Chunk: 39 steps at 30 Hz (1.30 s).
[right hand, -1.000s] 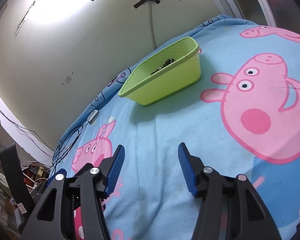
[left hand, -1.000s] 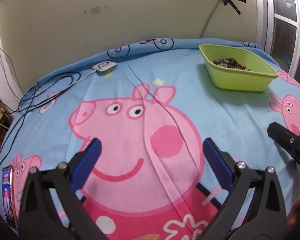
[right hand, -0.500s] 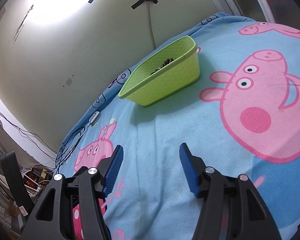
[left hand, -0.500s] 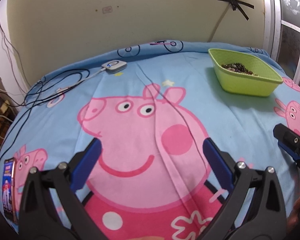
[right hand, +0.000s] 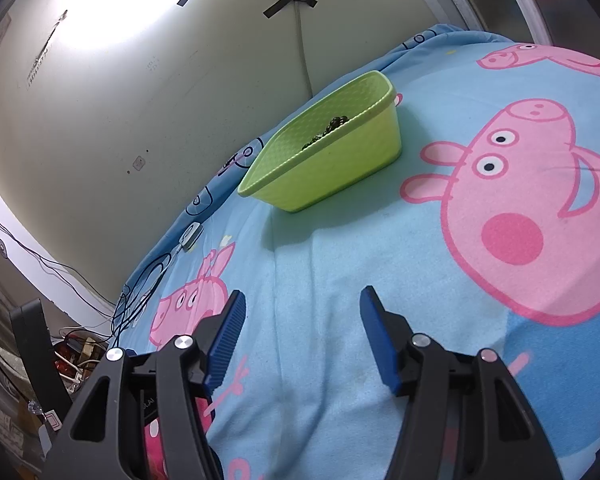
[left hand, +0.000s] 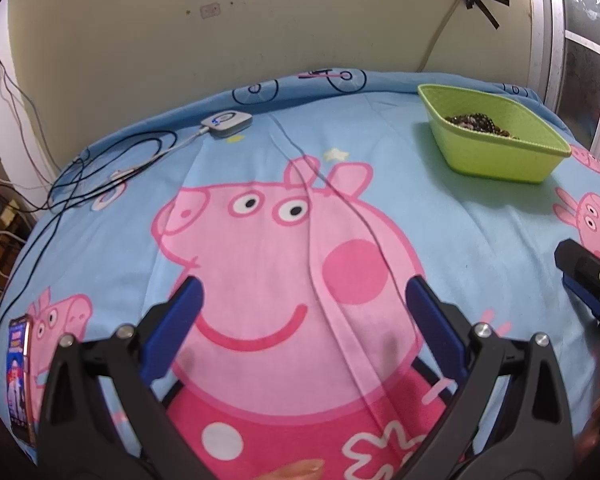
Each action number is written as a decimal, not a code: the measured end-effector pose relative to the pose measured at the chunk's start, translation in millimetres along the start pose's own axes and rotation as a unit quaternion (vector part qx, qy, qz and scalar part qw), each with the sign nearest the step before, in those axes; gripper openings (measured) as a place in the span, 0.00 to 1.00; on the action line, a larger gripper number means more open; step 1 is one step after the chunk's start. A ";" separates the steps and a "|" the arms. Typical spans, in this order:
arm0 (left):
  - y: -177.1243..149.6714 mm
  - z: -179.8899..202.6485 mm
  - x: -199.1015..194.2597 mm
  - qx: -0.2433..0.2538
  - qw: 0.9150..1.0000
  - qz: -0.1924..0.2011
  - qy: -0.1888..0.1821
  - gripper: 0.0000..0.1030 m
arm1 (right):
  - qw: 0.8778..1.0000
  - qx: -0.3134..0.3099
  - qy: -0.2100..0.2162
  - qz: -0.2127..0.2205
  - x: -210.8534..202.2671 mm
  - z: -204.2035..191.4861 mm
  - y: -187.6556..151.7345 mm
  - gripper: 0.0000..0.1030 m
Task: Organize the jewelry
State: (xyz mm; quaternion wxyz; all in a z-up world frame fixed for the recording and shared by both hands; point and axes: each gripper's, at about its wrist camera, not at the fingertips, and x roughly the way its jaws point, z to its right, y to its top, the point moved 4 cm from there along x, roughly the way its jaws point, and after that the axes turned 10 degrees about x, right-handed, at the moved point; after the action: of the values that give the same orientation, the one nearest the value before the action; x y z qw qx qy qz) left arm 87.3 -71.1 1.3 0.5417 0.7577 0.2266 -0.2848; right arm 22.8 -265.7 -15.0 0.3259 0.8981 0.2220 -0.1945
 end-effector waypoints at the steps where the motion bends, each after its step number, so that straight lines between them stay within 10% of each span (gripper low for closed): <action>1: -0.2 0.7 1.0 0.002 1.000 -0.003 0.002 0.94 | 1.000 0.000 0.000 0.000 0.2 0.0 0.0 0.39; 39: -1.3 7.1 5.8 0.006 1.000 -0.009 -0.006 0.94 | 1.000 0.000 0.001 0.000 0.5 -0.1 1.3 0.39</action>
State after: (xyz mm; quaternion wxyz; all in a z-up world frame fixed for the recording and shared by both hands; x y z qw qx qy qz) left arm 89.4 -77.2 -5.3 0.5361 0.7570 0.2284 -0.2955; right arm 24.0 -266.4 -14.5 0.3252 0.8986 0.2223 -0.1933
